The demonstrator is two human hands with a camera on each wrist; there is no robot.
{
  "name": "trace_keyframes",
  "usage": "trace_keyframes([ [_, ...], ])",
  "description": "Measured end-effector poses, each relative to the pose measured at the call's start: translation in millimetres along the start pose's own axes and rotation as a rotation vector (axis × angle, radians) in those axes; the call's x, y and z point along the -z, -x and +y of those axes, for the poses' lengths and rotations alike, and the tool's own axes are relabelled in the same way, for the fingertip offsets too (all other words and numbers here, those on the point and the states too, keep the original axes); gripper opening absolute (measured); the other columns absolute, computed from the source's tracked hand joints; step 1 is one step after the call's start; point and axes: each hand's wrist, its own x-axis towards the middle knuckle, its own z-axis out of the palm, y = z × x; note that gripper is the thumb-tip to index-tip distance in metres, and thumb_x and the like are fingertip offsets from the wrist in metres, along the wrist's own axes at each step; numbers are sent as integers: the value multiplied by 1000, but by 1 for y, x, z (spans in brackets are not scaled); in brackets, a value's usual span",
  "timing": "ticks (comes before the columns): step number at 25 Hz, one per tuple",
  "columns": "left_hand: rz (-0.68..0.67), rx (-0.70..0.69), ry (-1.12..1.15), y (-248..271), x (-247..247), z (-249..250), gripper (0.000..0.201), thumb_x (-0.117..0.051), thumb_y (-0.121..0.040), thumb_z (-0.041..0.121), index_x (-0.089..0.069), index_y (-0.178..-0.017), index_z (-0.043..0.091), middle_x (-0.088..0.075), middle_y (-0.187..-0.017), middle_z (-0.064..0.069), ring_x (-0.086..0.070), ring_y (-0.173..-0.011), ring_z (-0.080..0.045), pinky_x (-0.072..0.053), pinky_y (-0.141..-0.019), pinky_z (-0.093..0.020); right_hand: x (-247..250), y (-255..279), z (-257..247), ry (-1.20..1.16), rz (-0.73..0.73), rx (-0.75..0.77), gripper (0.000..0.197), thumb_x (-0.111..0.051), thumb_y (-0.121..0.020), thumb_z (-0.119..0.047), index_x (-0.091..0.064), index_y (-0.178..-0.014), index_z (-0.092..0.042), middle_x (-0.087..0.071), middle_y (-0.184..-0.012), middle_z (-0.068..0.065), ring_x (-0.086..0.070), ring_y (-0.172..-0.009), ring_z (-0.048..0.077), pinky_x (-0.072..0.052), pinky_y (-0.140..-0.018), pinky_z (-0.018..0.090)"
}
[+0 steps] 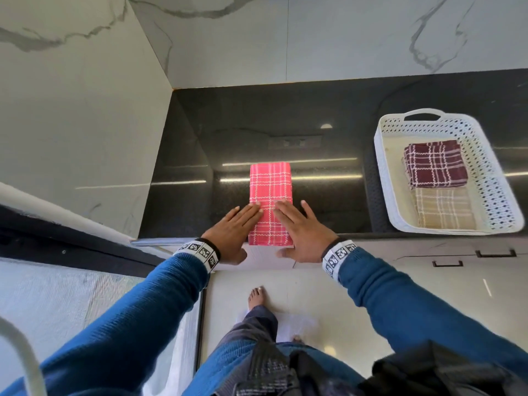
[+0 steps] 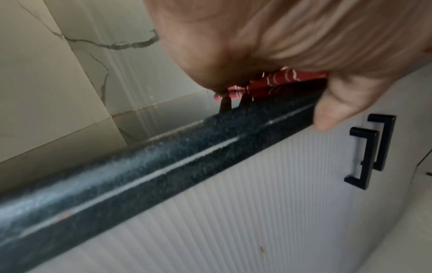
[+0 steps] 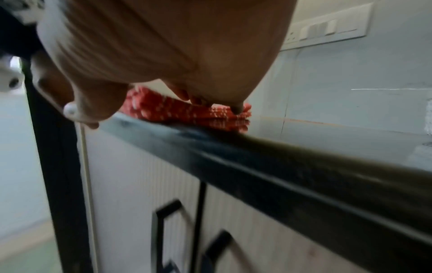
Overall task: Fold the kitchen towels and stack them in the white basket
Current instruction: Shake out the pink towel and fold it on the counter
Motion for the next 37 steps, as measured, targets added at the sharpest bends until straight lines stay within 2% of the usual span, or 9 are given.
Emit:
trace_keyframes([
  [3, 64, 29, 50, -6, -10, 1, 105, -59, -93, 54, 13, -161, 20, 14, -169, -3, 8, -157, -19, -4, -129, -46, -7, -6, 18, 100, -63, 51, 112, -66, -87, -56, 8, -163, -18, 15, -170, 0, 14, -156, 15, 8, -124, 56],
  [8, 337, 55, 297, -7, -18, 6, 76, -59, -92, 52, -34, -157, 21, -34, -164, -2, -34, -150, -20, -28, -123, -52, -15, -3, 14, -217, 133, -15, 77, -66, -95, -34, -27, -160, -22, -27, -167, -2, -21, -153, 11, -6, -127, 51],
  [10, 479, 102, 489, -9, -7, 5, 49, -55, -96, 45, -53, -140, 23, -59, -143, -1, -58, -129, -22, -44, -109, -48, -6, -9, 11, -506, 213, -161, 57, -64, -97, -41, -45, -150, -31, -62, -139, -1, -55, -121, 9, -38, -115, 44],
  [12, 522, 235, 731, -14, 12, 7, 29, -50, -102, 46, -58, -119, 23, -68, -111, 3, -66, -97, -21, -51, -84, -39, 5, -20, 9, -692, 344, -280, 42, -56, -99, -54, -54, -134, -30, -74, -102, -2, -68, -84, 10, -57, -82, 38],
  [15, 427, 403, 831, -35, 40, 4, 32, -41, -105, 51, -49, -103, 20, -63, -85, 5, -63, -75, -22, -44, -65, -37, 17, -44, 11, -801, 485, -483, 31, -51, -102, -52, -55, -109, -22, -72, -87, -1, -71, -72, 15, -59, -65, 40],
  [20, 281, 509, 698, -77, 59, -6, 35, -26, -109, 47, -40, -100, 17, -69, -98, -13, -64, -89, -42, -38, -70, -41, 24, -76, 8, -752, 574, -775, 31, -42, -108, -41, -50, -101, -11, -68, -87, 9, -66, -70, 25, -51, -58, 35],
  [29, 171, 582, 587, -105, 71, -11, 32, -24, -110, 33, -44, -115, 7, -68, -111, -22, -66, -103, -45, -50, -82, -49, 36, -99, 16, -384, 406, -908, 32, -32, -110, -33, -49, -108, -6, -68, -99, 21, -65, -93, 44, -40, -66, 41],
  [34, 69, 580, 521, -116, 87, -18, 30, -33, -102, 19, -52, -120, 4, -68, -115, -19, -67, -105, -41, -52, -83, -46, 39, -106, 23, -424, 392, -1021, 56, -23, -109, -47, -63, -107, -7, -69, -100, 19, -66, -93, 41, -43, -70, 40],
  [37, 3, 591, 502, -110, 93, -23, 44, -27, -107, 31, -59, -122, 4, -67, -117, -18, -67, -105, -39, -53, -87, -46, 45, -104, 23, -536, 417, -1070, 60, -24, -107, -53, -64, -102, -8, -69, -98, 17, -66, -90, 38, -48, -74, 40],
])
